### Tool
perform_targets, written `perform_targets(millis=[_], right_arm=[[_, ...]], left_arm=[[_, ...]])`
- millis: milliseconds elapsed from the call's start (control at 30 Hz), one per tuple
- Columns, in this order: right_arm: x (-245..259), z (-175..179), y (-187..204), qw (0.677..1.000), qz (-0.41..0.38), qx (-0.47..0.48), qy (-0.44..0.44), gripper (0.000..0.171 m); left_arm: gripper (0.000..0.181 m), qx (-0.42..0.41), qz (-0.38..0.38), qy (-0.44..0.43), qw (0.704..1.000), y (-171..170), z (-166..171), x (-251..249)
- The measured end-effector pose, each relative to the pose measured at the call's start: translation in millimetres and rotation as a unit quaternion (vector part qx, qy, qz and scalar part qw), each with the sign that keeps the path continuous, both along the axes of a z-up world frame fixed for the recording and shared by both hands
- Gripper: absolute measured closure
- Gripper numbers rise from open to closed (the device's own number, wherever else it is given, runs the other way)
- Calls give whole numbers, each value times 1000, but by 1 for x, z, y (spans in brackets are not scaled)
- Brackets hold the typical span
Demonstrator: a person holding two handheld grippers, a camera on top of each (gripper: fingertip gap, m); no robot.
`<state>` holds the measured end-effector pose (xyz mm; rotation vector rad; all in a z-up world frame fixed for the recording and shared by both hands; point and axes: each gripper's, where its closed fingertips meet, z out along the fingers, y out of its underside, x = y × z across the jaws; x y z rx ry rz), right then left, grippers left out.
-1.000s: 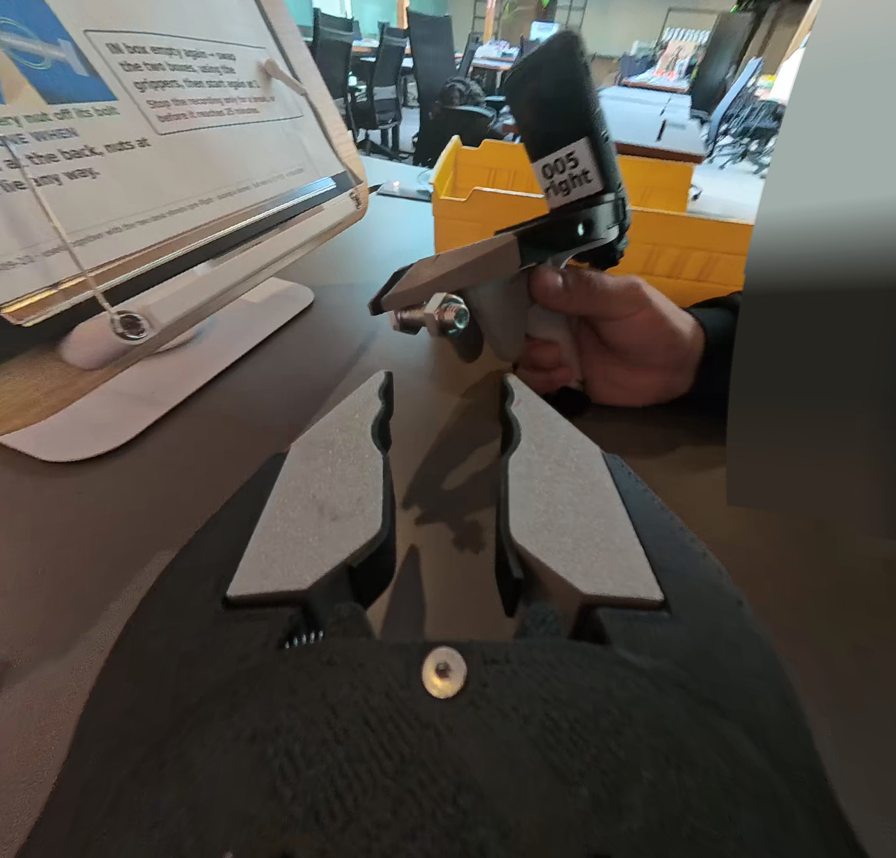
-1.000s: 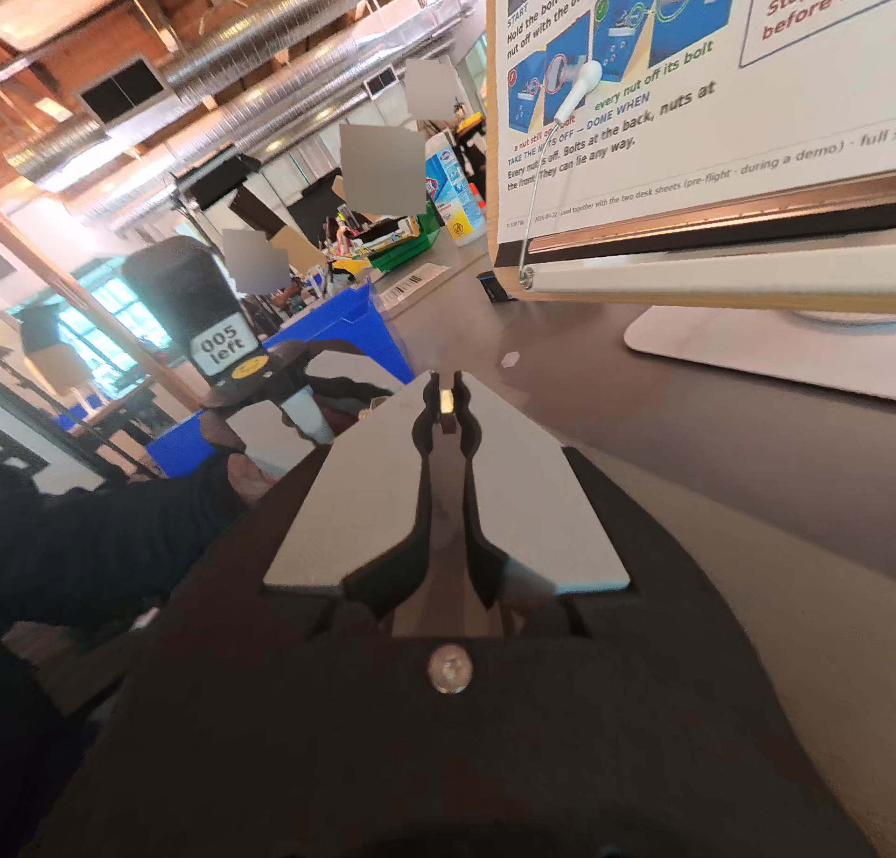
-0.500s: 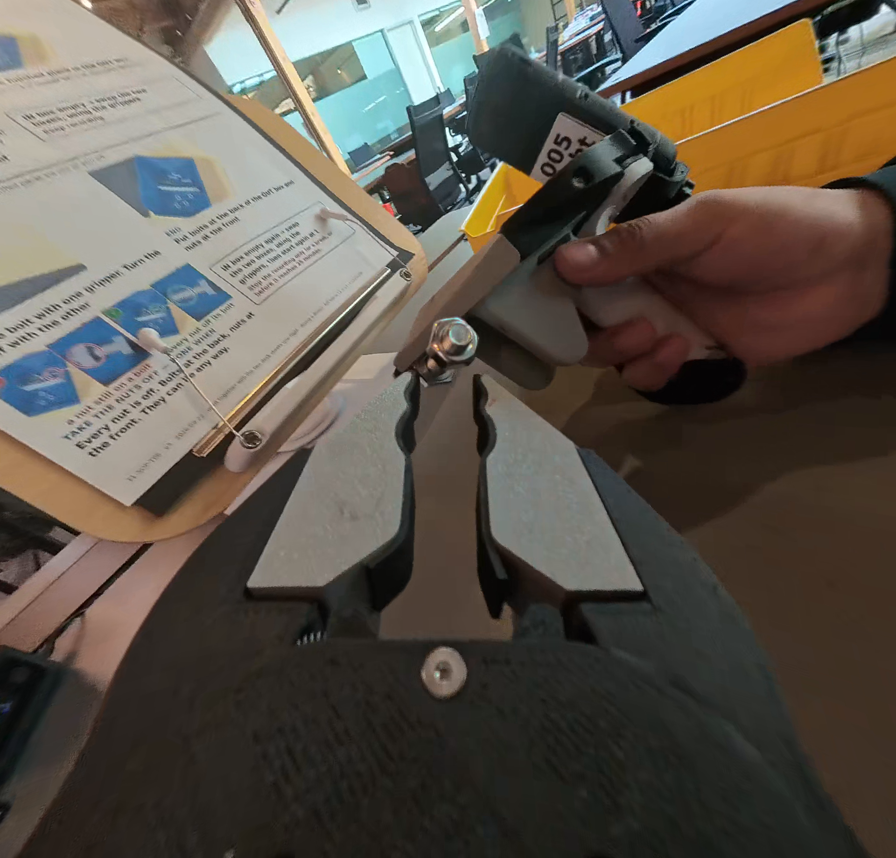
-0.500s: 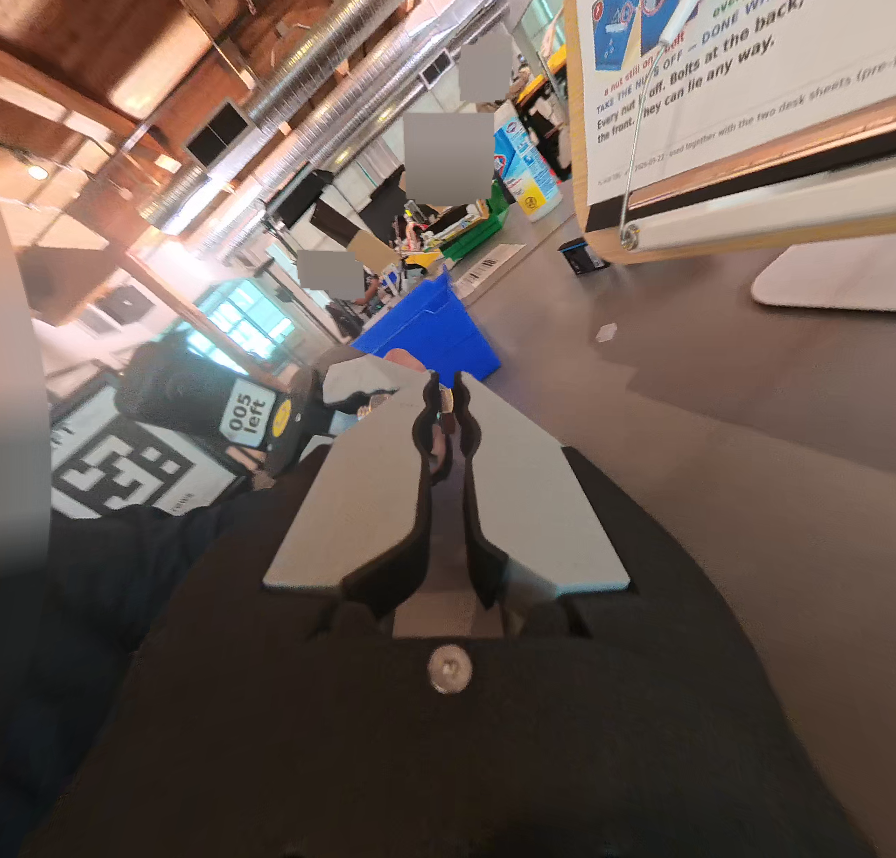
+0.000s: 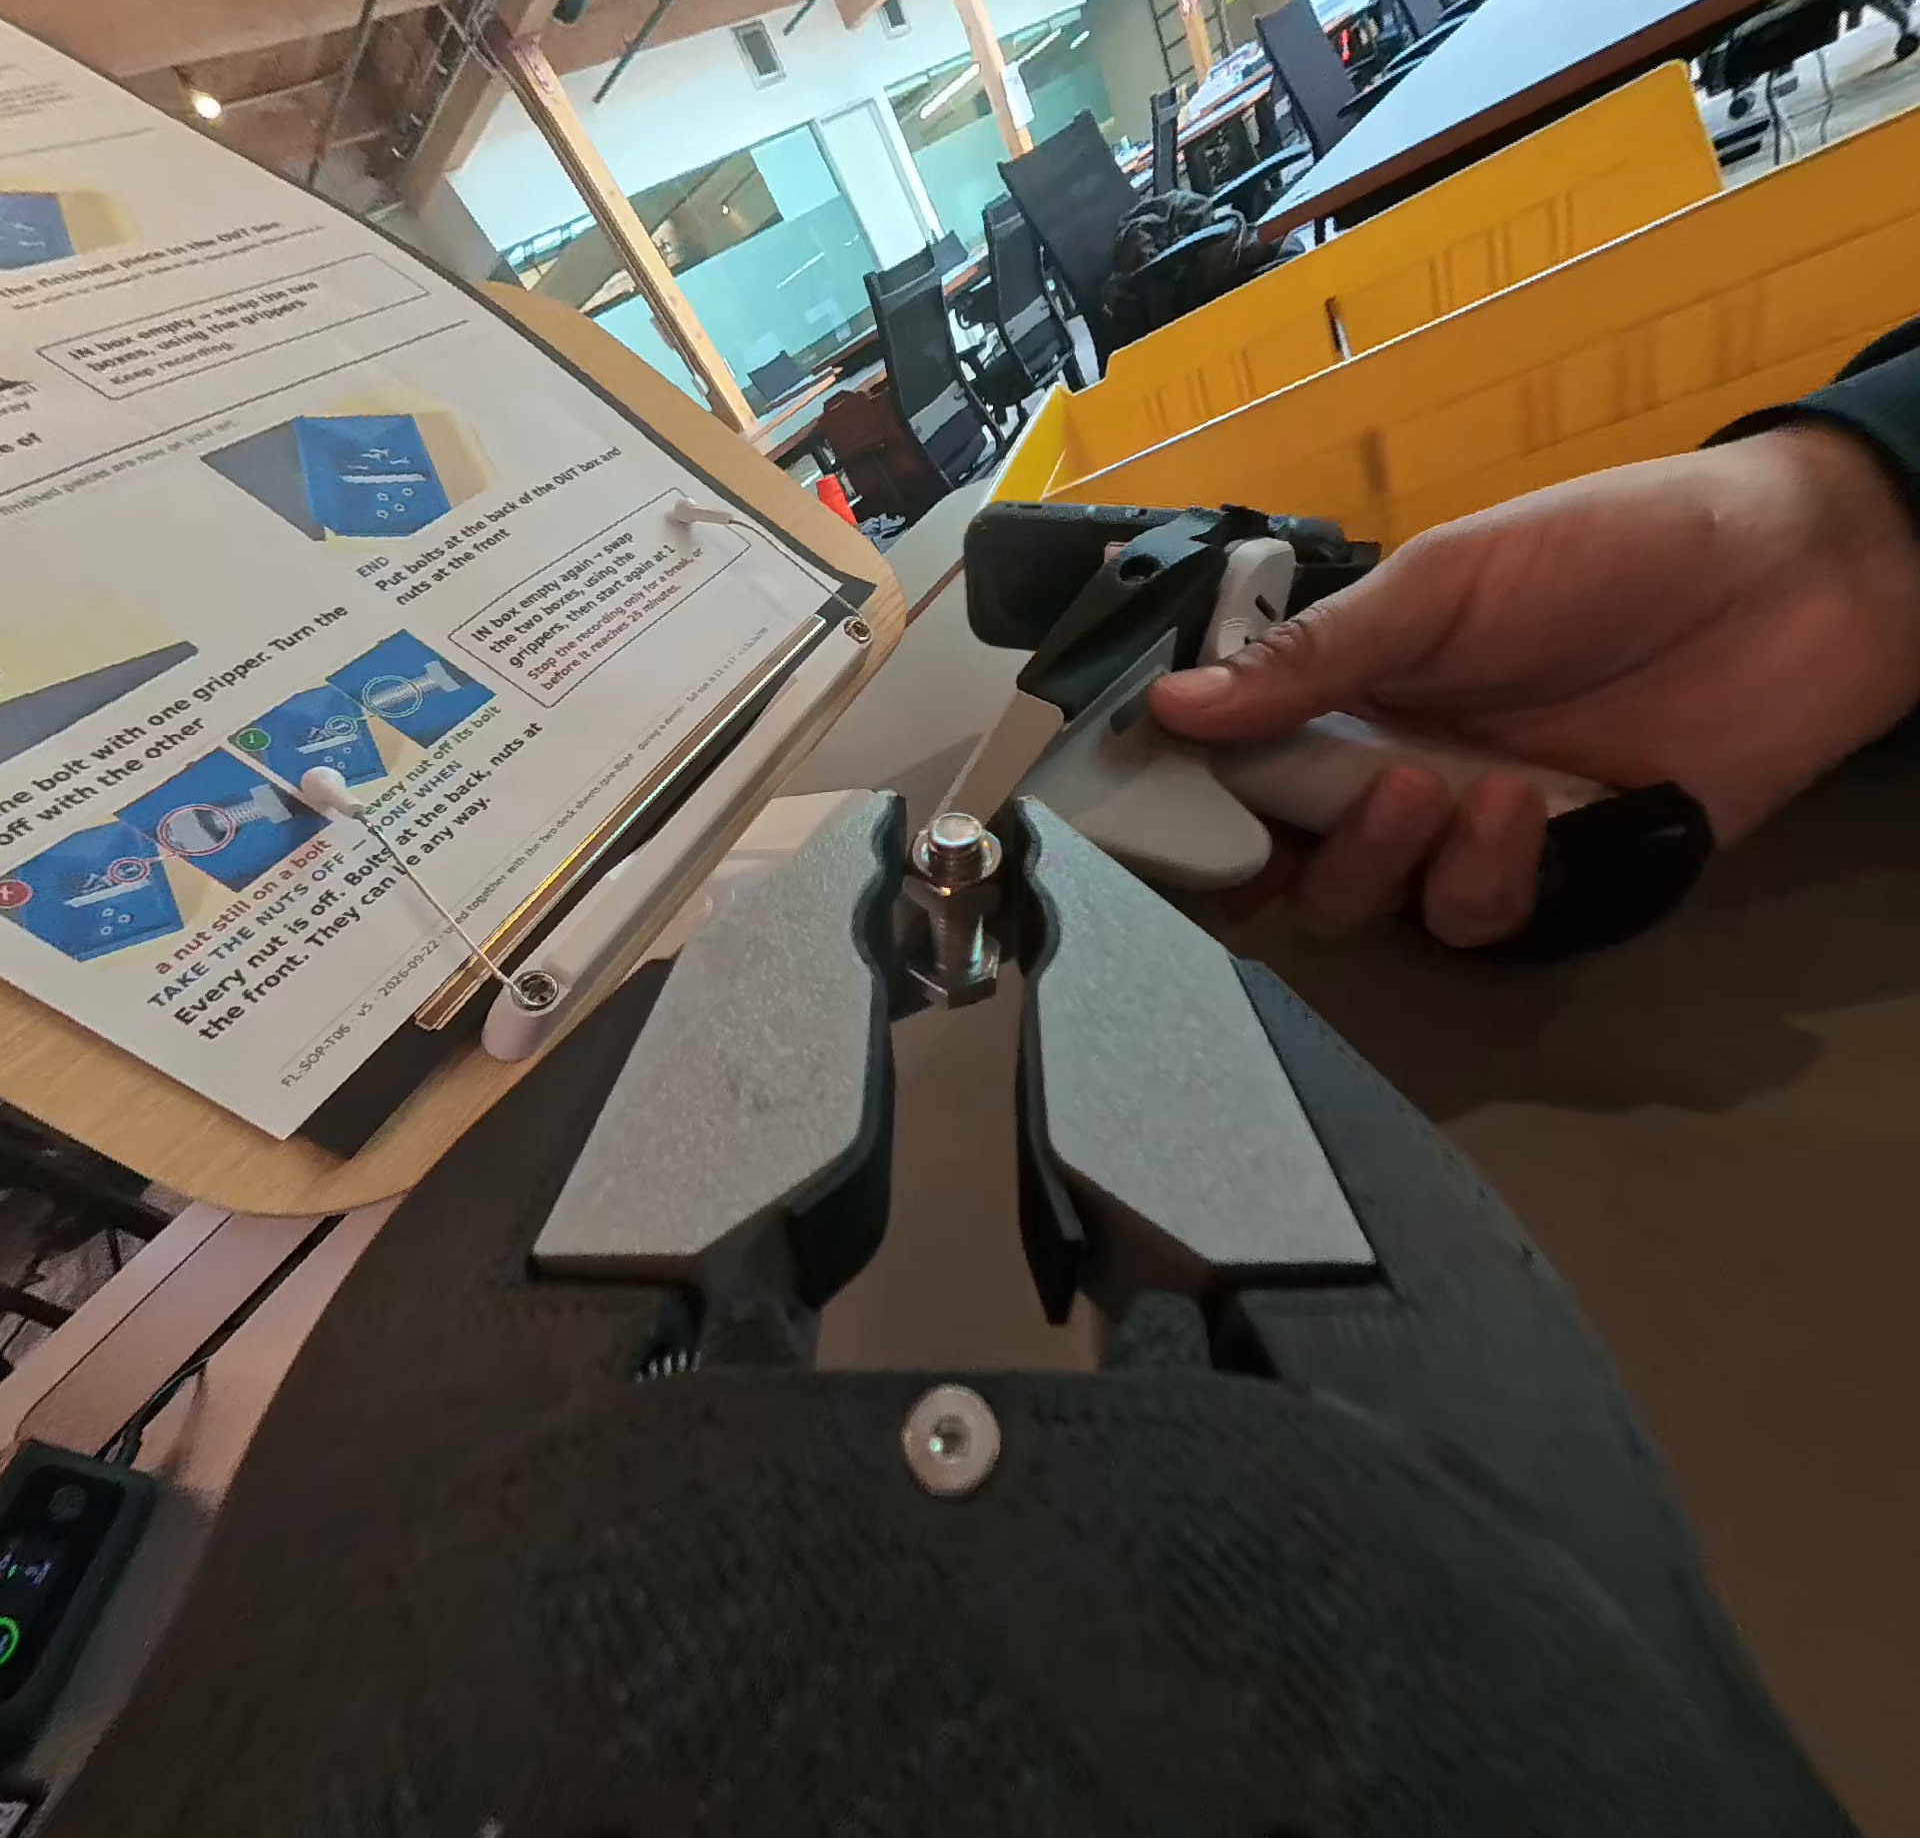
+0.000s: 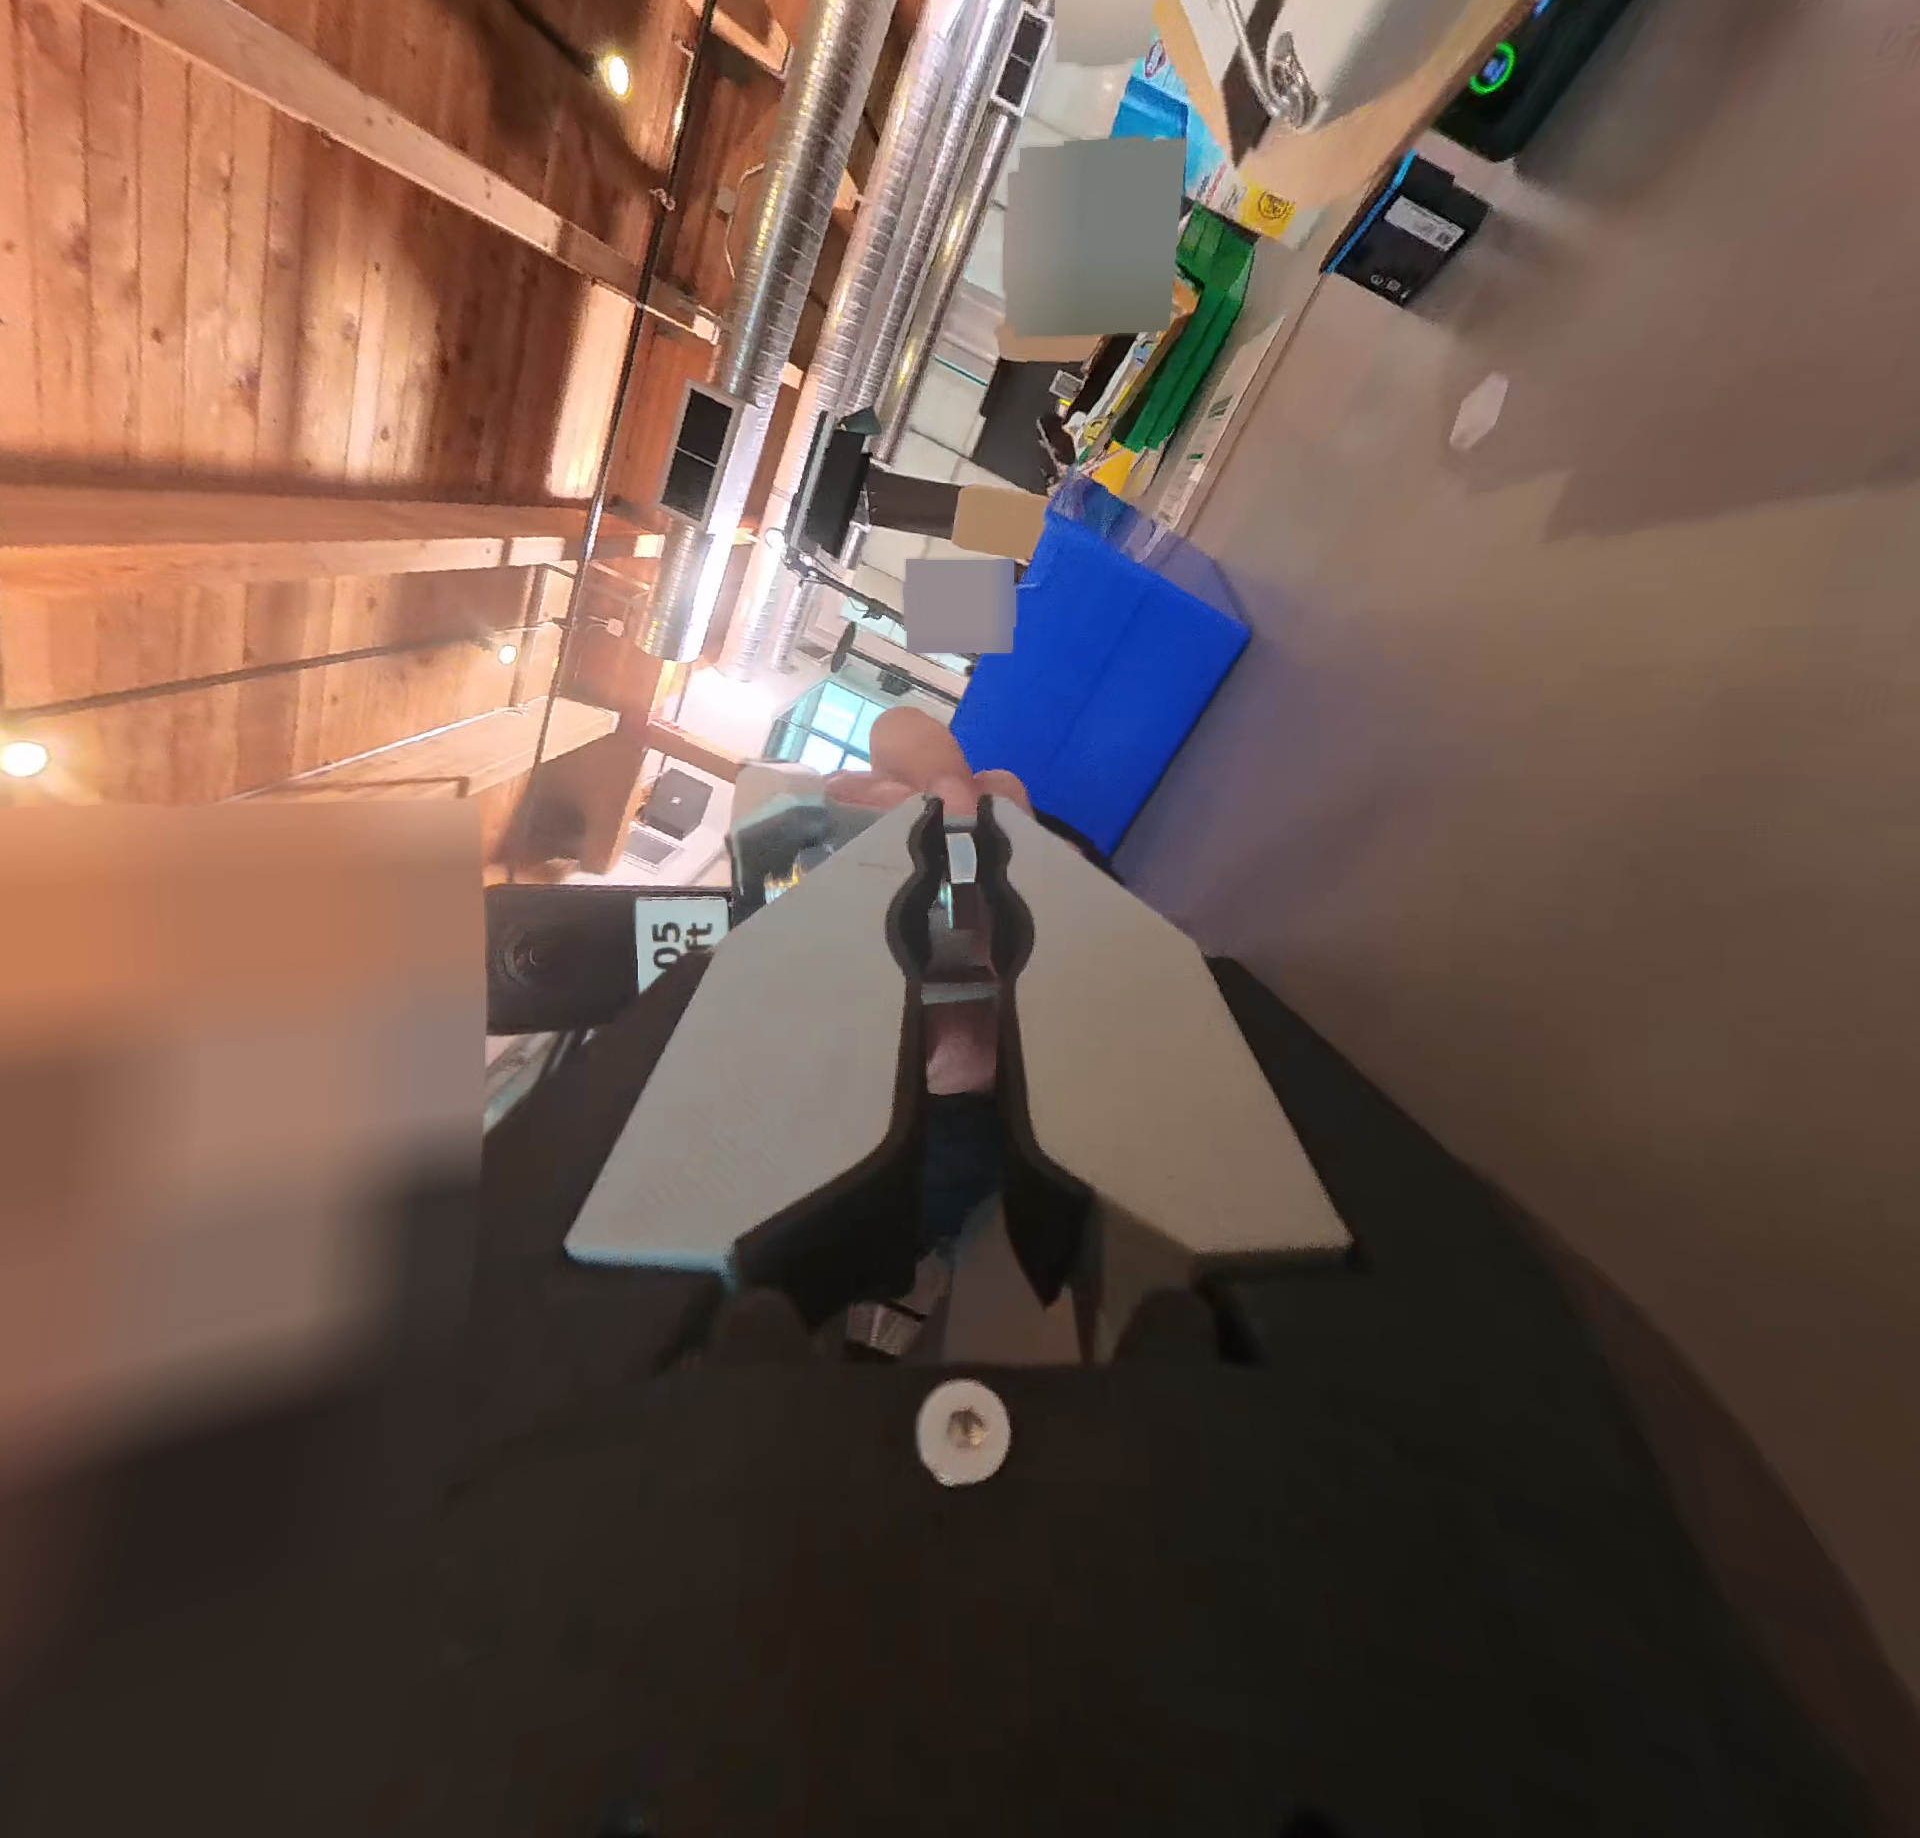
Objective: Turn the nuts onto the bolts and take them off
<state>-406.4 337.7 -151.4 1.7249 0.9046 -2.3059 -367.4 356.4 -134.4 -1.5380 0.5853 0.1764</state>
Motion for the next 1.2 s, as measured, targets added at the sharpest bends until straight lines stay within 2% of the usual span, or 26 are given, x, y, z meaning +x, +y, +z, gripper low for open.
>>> perform_targets(millis=[200, 367, 500, 633, 767, 833, 900, 967, 1067, 1200], right_arm=[[2, 2, 5, 1000, 7, -9, 9, 169], [1, 4, 9, 999, -4, 41, 14, 166], [3, 7, 24, 989, -34, 142, 24, 143], [1, 3, 17, 945, -42, 323, 29, 123], [-2, -2, 5, 894, -56, 443, 36, 126], [-3, -3, 0, 873, -58, 483, 44, 134], [-2, -7, -4, 847, -57, 527, 48, 156], [-3, -7, -3, 830, -67, 552, 46, 157], [-2, -6, -4, 837, -65, 542, 46, 157], [1, 1, -9, 897, -32, 436, 56, 157]], left_arm=[[165, -25, -14, -22, 999, 0, -1, 0], [165, -54, -32, -179, 982, -1, 10, -18], [165, -78, -45, -302, 949, -1, 15, -39], [165, -93, -62, -381, 918, 0, 14, -46], [165, -118, -87, -407, 901, 0, 11, -37], [165, -126, -97, -414, 896, -1, 12, -31], [165, -128, -101, -418, 894, -1, 12, -28], [165, -129, -102, -421, 892, -1, 13, -28], [165, -131, -112, -432, 885, -2, 15, -29], [163, -126, -118, -426, 888, -4, 17, -29]])
